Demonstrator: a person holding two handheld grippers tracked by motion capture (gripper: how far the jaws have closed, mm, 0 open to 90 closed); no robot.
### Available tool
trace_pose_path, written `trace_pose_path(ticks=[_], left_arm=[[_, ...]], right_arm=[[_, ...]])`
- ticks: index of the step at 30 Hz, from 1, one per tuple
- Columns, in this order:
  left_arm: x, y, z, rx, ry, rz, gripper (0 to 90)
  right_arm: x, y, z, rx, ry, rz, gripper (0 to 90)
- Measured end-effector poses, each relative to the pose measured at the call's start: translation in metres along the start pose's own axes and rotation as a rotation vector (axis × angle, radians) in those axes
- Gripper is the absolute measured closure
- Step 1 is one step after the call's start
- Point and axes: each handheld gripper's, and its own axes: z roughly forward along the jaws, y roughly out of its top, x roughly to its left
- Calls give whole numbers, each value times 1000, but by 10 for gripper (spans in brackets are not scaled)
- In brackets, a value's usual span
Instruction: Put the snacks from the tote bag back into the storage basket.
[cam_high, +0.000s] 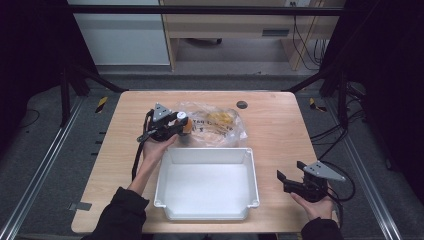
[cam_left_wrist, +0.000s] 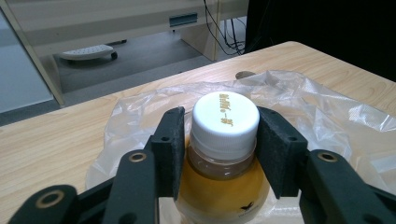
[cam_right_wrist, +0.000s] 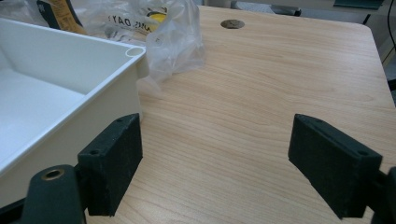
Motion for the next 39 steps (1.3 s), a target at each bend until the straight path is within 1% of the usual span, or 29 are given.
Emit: trace_pose_path(ticks=[3,6,9,14,21,24,29,32,35,39], left_arm=[[-2,1,1,-3,9,1,569],[-4,2,2,6,25,15,577],[-5,4,3,14,32,16,579],[-7,4,4,10,43,13,583],[-9,5,5,11,61,1,586],[-8,6,6,15,64,-22,586],[-9,7,6,19,68,-28,587],[-8,9,5,30,67,-30,587],[-6,9,5,29,69,-46,587],[-6,9,4,34,72,-48,588]], right_arm=[[0,0,0,-1,-1,0,177],[0,0,0,-1,-1,-1,177],[0,0,0,-1,-1,0,178],[0,0,0,3,0,-1,179],[0,0,0,5,0,3,180],[0,0,0,4,1,4,182],[0,0,0,4,1,4,182],[-1,0,0,3,0,3,182],[0,0,0,4,2,3,183],[-1,0,0,5,0,3,183]])
